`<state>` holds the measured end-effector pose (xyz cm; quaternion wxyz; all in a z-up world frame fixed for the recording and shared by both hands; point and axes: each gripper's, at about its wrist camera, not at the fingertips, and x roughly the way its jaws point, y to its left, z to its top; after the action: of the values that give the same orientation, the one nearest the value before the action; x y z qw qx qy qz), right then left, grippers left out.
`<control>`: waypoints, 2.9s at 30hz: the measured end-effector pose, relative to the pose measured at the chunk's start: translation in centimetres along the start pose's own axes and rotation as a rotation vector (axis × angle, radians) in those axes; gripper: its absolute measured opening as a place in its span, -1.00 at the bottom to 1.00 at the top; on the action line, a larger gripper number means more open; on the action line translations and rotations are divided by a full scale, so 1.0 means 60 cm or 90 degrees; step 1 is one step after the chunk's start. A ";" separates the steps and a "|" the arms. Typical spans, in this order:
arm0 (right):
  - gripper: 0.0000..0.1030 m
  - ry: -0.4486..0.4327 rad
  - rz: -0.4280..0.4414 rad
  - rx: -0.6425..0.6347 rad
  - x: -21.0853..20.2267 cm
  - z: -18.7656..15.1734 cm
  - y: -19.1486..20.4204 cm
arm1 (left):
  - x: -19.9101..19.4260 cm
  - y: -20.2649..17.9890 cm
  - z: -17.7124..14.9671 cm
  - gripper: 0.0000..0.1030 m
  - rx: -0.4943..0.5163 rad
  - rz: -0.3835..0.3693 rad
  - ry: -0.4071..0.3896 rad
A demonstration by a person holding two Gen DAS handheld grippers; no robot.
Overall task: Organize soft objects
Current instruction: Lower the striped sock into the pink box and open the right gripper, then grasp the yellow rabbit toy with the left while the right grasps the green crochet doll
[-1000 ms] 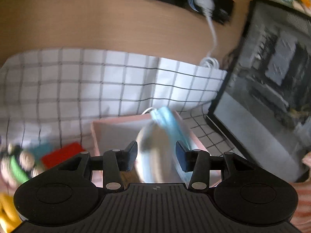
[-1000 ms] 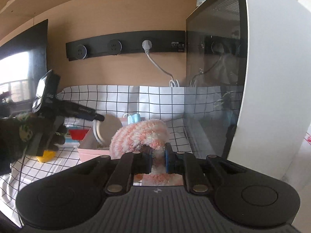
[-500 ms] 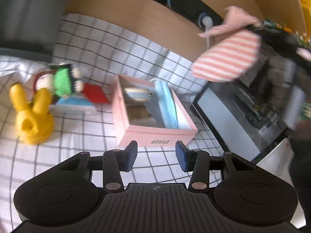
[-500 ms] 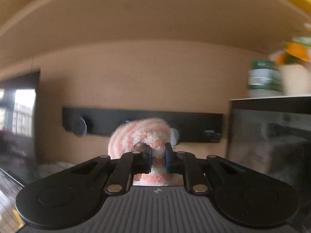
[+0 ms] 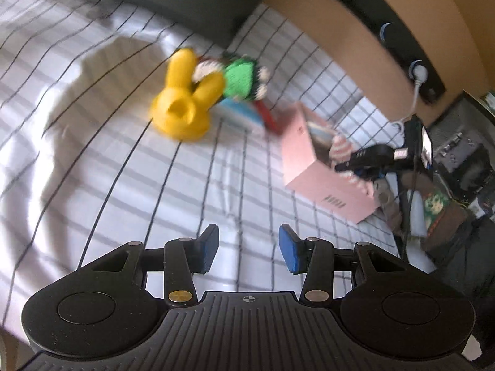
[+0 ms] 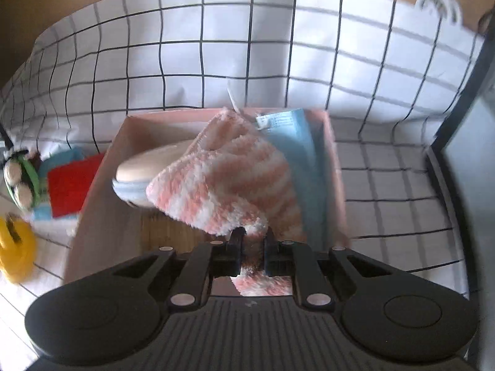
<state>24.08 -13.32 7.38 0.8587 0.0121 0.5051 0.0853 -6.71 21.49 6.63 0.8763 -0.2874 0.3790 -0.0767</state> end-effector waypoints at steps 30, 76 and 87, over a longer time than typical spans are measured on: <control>-0.30 0.014 0.103 -0.005 -0.018 -0.005 0.021 | 0.019 -0.035 0.040 -0.09 0.066 0.022 0.014; 0.39 -0.191 0.023 -0.307 -0.204 -0.227 0.220 | 0.188 0.098 0.277 -0.29 0.168 0.107 -0.063; -0.31 -0.177 -0.150 -0.570 -0.048 -0.120 0.331 | 0.053 0.105 0.197 -0.34 0.139 0.055 -0.036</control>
<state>13.82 5.31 8.46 0.8429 -0.4047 0.2969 0.1939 3.34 30.85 7.58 0.9153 -0.1758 0.3554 -0.0712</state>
